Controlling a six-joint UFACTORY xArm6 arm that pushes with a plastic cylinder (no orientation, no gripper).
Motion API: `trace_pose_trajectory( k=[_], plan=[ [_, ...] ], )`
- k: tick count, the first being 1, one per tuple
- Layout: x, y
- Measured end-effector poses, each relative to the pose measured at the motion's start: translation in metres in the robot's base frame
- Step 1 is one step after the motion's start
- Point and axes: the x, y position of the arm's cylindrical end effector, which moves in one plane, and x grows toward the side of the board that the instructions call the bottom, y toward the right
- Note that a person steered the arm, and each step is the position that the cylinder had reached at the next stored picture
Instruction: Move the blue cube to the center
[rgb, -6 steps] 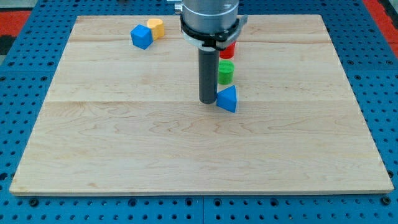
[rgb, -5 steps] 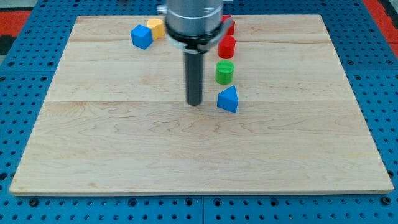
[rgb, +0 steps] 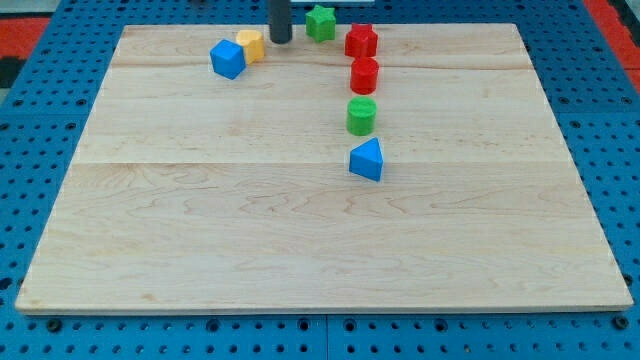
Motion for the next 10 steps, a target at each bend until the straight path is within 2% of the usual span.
trace_pose_trajectory(
  k=[2,5,7,9,10],
  plan=[
    [0.007,-0.044],
    [0.101,-0.084],
    [0.134,-0.056],
    [0.132,-0.002],
    [0.157,0.019]
  ],
)
